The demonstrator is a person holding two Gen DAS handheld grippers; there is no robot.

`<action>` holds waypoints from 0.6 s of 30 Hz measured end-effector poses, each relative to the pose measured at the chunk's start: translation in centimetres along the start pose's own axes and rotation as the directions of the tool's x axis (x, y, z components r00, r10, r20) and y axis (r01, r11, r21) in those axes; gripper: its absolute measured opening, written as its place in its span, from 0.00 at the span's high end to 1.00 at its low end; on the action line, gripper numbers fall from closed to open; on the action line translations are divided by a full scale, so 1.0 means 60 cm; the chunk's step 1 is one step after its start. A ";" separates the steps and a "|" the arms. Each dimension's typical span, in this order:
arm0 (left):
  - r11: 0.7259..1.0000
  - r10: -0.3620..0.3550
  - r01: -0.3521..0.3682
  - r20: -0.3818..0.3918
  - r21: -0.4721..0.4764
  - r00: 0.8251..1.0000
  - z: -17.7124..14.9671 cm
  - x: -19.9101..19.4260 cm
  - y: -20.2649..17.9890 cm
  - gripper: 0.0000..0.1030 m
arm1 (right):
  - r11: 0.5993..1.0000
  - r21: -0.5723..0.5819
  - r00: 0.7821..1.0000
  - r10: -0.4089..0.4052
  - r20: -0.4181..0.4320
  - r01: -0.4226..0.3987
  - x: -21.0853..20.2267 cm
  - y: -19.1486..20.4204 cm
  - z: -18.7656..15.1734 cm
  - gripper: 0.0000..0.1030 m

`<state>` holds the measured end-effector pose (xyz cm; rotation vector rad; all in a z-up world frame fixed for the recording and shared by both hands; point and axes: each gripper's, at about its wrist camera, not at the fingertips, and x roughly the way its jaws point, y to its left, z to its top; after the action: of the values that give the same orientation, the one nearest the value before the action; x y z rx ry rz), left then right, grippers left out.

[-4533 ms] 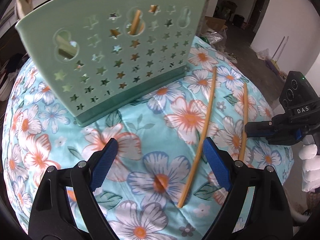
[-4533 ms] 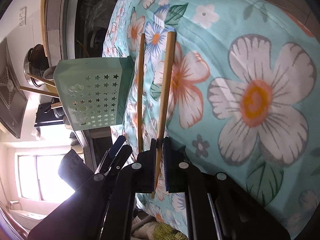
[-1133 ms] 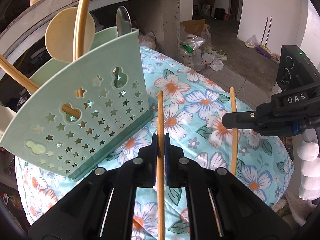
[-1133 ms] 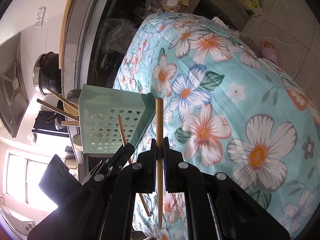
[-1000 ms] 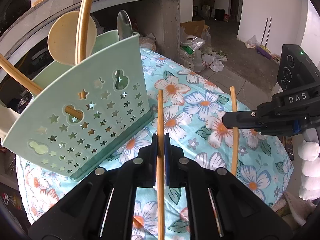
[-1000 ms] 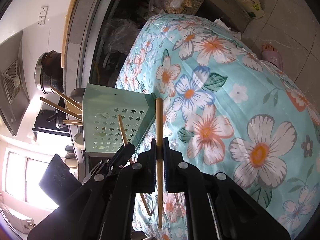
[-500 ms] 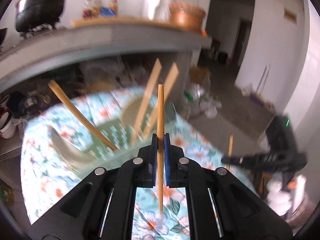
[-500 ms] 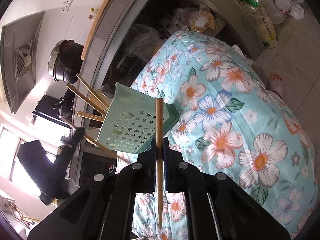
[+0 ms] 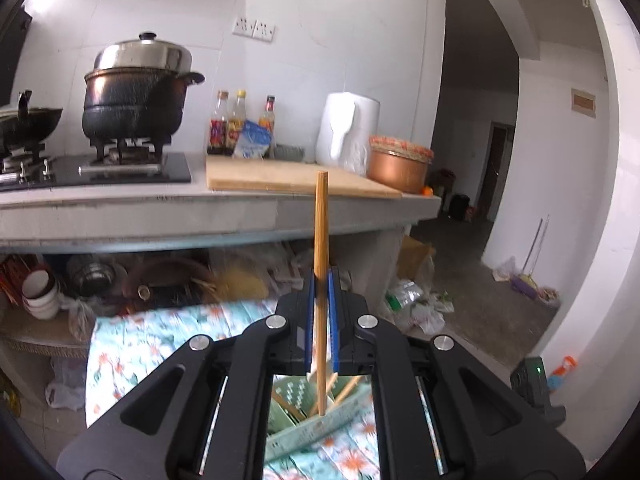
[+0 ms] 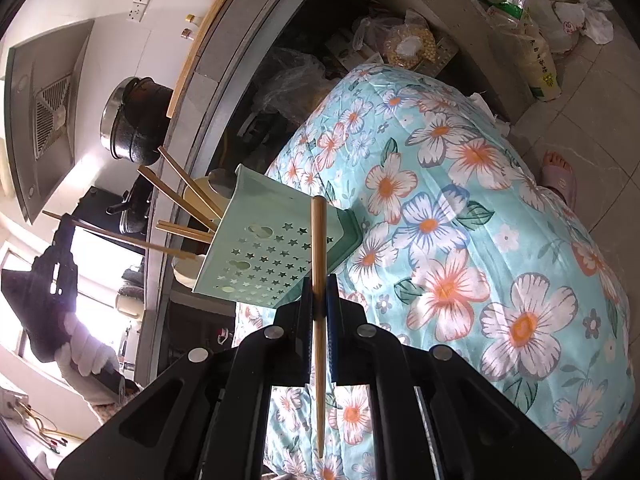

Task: Organize utensils
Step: 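Lower the left gripper's chopstick into the holder while the right gripper carries its chopstick above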

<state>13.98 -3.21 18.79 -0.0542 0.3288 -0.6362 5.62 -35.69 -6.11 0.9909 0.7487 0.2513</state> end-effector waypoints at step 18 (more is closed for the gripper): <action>0.989 0.129 -0.128 0.001 0.077 0.992 -0.092 0.154 0.019 0.95 | 1.000 0.005 1.000 -0.028 0.008 0.028 -0.001 0.001 0.010 0.94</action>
<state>19.85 -7.44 10.77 0.0423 0.3091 -0.5208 5.97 -36.07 -5.86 0.9851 0.7556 0.2206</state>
